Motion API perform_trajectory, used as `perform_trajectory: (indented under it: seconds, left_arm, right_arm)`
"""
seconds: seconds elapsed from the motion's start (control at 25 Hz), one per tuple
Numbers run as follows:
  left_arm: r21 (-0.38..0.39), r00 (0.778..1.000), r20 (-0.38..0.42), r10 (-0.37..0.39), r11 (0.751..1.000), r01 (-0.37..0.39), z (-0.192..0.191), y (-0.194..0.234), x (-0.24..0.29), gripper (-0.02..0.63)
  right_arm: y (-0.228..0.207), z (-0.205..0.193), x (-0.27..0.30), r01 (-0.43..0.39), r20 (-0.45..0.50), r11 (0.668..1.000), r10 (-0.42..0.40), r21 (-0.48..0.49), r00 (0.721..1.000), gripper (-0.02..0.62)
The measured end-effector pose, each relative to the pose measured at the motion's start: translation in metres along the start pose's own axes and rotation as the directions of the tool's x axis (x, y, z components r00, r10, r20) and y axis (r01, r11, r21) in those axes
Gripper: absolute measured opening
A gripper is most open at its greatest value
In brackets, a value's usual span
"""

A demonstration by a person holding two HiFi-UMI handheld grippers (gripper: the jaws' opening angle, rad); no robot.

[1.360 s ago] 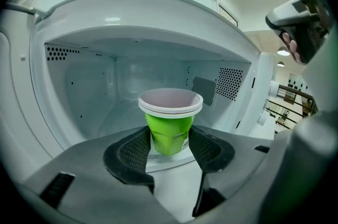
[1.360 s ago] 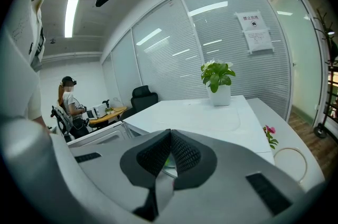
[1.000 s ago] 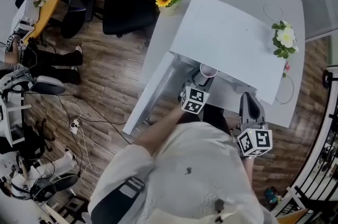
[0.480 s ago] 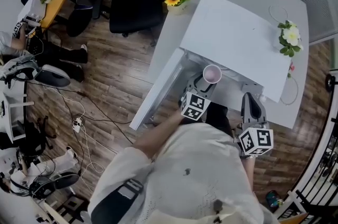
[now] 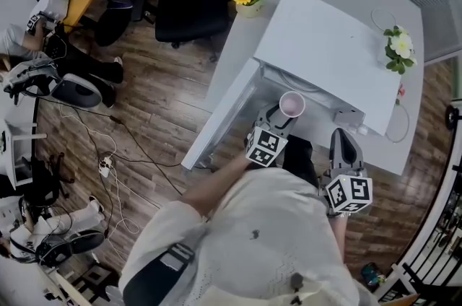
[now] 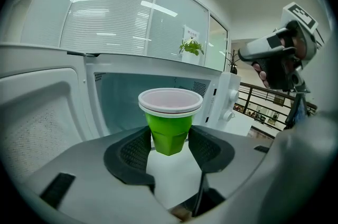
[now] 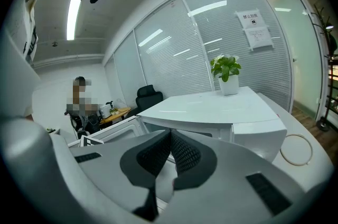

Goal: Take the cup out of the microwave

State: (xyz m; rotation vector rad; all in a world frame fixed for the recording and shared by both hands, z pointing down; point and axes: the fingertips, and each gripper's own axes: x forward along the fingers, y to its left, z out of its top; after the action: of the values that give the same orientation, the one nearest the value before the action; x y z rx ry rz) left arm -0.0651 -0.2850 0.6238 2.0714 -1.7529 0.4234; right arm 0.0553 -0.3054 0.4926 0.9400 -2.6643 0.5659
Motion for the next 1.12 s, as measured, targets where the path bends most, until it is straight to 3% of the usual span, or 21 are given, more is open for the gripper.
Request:
perform_trajectory:
  seconds: [0.52,1.12]
  left_arm:
    - [-0.003,0.998,0.055,0.015,1.000,-0.014,0.020,-0.007,-0.057,0.244]
    - [-0.026,0.994,0.107,0.014,1.000,-0.012,0.056,-0.019,-0.088,0.244]
  right_arm:
    - [0.015,-0.005,-0.012,-0.027,0.005,0.999,0.027,-0.022,1.000,0.009]
    - [0.015,0.004,-0.035,-0.016,0.054,0.999,0.017,-0.028,0.998,0.008]
